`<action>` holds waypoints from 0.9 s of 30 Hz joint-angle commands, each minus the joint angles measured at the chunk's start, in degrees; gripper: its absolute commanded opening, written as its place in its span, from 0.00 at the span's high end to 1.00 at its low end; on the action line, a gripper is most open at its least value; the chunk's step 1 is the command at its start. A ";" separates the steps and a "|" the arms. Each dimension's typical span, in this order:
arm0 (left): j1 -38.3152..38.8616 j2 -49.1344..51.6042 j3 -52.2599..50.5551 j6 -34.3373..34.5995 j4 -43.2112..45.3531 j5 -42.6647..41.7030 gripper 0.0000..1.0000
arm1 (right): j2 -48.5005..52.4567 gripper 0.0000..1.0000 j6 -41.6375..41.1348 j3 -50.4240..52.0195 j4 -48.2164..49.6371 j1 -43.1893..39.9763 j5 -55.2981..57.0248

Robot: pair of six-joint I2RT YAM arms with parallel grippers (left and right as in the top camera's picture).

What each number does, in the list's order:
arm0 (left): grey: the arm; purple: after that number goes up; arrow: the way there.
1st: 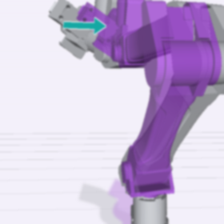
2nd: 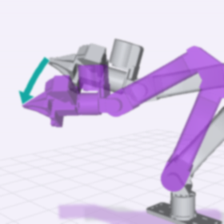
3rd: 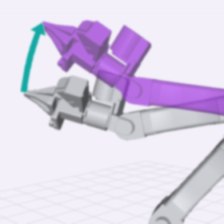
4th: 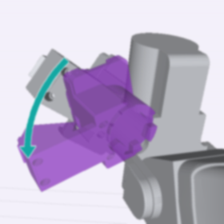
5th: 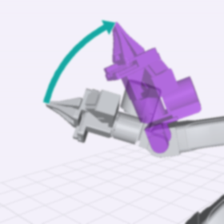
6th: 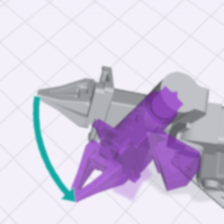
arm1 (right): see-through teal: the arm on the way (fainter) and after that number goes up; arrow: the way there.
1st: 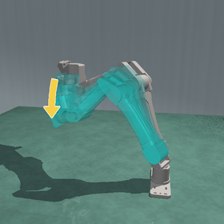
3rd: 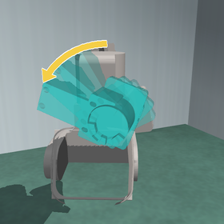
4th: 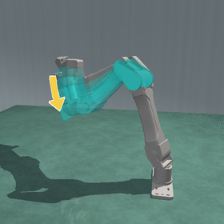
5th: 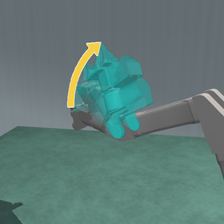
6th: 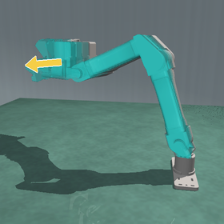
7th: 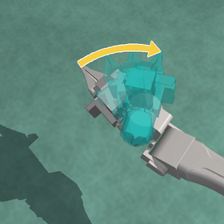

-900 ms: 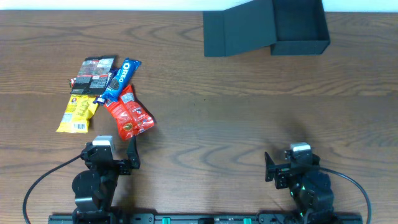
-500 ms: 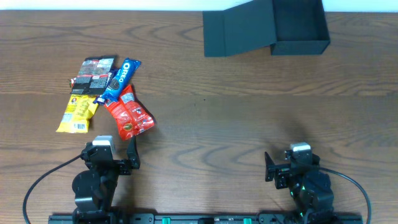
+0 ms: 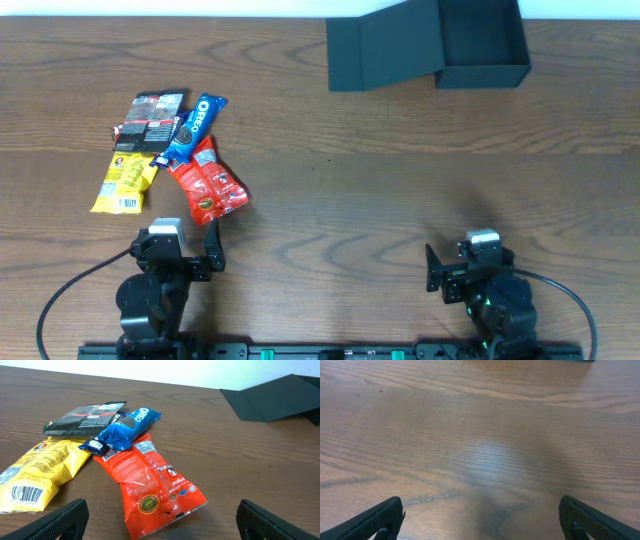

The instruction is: Pack container

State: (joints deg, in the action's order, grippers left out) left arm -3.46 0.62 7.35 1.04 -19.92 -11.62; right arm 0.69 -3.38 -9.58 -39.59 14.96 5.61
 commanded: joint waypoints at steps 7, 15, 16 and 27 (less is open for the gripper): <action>0.26 -0.31 -1.29 -1.07 -0.17 -0.22 0.04 | -0.37 0.01 0.46 0.42 0.02 -0.31 -0.04; 0.26 -0.31 -1.29 -1.07 -0.15 -0.22 0.05 | -0.37 0.01 0.46 0.42 0.13 -0.31 -0.04; 0.26 -0.31 -1.29 -1.07 -0.17 -0.22 0.05 | -0.37 0.01 0.44 0.42 0.15 -0.31 -0.09; 0.26 -0.31 -1.29 -1.07 -0.17 -0.22 0.05 | -0.37 0.01 -33.14 0.26 0.76 -0.31 -18.69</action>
State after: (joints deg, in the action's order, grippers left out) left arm -3.46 0.62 7.35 1.04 -19.92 -11.62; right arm 0.69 -18.11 -9.56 -38.39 14.96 -4.49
